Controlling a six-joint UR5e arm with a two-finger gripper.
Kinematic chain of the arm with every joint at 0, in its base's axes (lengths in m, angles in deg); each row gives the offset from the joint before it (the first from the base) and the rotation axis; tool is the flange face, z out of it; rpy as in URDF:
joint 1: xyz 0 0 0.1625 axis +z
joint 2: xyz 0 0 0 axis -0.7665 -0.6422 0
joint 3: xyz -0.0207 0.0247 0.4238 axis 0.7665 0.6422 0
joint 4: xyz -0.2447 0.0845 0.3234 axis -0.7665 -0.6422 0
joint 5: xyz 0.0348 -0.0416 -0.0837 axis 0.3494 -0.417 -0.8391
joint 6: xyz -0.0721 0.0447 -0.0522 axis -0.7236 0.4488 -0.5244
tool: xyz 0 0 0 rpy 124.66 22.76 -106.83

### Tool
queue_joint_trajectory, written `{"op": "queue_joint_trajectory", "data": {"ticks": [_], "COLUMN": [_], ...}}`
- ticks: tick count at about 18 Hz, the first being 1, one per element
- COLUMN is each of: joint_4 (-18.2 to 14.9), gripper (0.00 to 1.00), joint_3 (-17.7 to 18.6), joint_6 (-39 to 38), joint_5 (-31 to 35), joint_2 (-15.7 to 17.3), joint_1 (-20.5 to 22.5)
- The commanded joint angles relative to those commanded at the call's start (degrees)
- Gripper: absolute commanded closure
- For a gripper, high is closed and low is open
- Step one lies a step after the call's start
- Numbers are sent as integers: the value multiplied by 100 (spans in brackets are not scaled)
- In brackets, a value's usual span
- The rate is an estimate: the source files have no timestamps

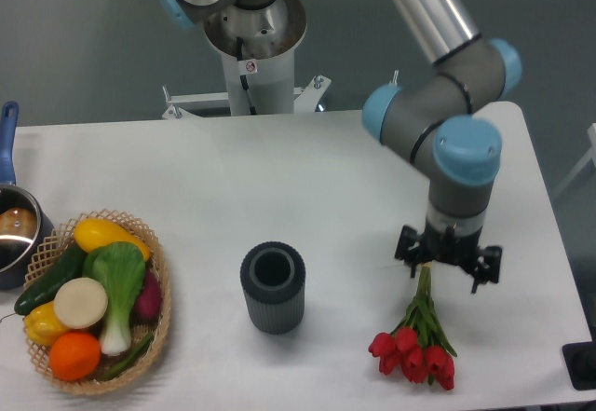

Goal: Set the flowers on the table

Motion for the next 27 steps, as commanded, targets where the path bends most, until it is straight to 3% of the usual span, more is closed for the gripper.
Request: {"op": "queue_joint_trajectory", "data": {"ticks": [7,12,18,27], "joint_4": [-791,-1432,-1916,-1952], "gripper": [0,0,0,0], "joint_3": [633,634,607,660], "joint_6": [1381,1680,3191,3395], "joint_5": [483,344,-123,-220], "joint_2": [1345,2058,2428,2445], "joint_1": [229,544,1388,1442]}}
